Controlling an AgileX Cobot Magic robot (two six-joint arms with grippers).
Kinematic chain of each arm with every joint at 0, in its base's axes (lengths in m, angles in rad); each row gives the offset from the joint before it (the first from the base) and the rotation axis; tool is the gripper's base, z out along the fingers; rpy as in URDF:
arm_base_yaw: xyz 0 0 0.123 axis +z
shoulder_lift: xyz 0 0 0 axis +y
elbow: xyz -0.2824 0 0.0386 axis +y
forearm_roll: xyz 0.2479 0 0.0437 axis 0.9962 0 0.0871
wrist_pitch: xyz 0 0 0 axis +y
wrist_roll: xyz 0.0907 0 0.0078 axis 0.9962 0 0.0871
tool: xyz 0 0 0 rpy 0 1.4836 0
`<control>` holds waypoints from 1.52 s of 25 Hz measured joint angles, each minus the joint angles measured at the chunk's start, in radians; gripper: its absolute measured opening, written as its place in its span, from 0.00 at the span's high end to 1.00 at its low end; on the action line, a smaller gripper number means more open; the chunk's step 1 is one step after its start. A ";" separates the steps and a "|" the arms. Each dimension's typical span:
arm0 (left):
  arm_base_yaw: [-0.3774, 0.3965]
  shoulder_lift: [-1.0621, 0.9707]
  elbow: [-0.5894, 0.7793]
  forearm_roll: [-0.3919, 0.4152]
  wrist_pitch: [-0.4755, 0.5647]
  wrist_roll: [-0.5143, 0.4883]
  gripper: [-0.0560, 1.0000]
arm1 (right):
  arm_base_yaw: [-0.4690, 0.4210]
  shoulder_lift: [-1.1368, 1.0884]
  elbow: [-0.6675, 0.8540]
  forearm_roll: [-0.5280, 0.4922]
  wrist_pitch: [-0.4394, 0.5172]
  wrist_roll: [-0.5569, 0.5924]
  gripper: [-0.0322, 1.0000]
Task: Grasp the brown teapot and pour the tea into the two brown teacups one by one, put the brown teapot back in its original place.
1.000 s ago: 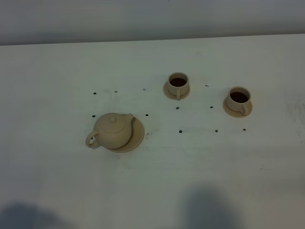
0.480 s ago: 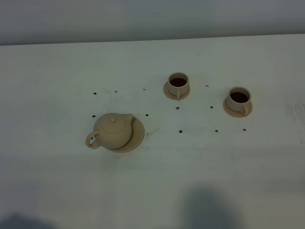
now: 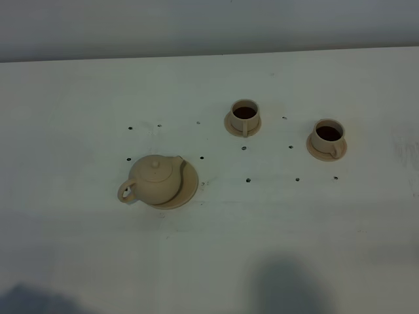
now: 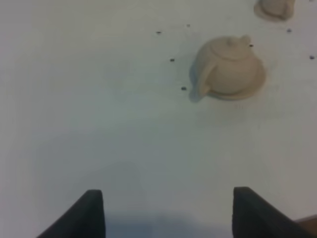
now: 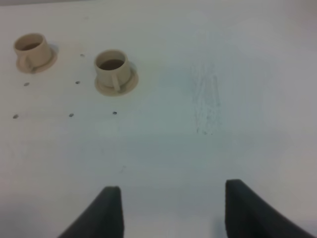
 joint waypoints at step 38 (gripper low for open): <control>0.000 0.000 0.000 0.043 -0.003 -0.002 0.44 | 0.000 0.000 0.000 0.000 0.000 0.000 0.53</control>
